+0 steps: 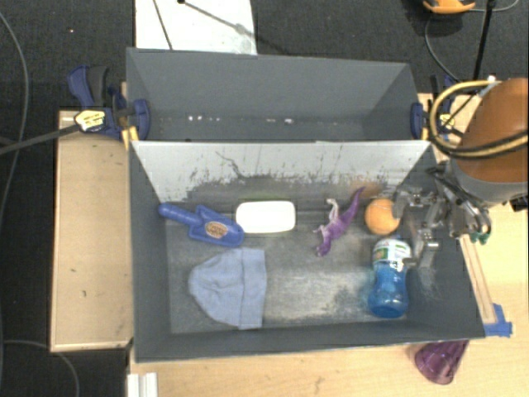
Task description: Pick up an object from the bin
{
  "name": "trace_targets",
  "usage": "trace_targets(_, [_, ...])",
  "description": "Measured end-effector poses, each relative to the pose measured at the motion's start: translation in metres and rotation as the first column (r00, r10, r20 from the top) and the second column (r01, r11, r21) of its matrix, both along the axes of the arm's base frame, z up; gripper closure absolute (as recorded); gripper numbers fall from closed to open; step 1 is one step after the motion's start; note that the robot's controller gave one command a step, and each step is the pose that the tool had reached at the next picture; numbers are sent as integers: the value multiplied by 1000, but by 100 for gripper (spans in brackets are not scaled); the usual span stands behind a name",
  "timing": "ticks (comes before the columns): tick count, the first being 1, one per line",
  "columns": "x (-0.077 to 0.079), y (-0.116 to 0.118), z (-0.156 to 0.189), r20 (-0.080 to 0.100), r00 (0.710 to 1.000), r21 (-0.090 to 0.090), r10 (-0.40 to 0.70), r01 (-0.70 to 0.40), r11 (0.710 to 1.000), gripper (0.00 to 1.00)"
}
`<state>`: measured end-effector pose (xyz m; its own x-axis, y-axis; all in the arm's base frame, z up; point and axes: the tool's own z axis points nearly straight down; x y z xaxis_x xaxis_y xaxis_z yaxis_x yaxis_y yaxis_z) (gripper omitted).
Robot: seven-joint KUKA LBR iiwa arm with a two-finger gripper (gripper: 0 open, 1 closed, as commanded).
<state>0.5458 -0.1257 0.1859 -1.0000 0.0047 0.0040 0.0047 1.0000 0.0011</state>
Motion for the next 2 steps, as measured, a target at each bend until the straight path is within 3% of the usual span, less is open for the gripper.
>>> trace_targets(1, [1,0,5,8,1000,-2,4,-4,1000,0])
trace_targets(2, [6,-9,-35,14,978,-5,210,-210,978,0])
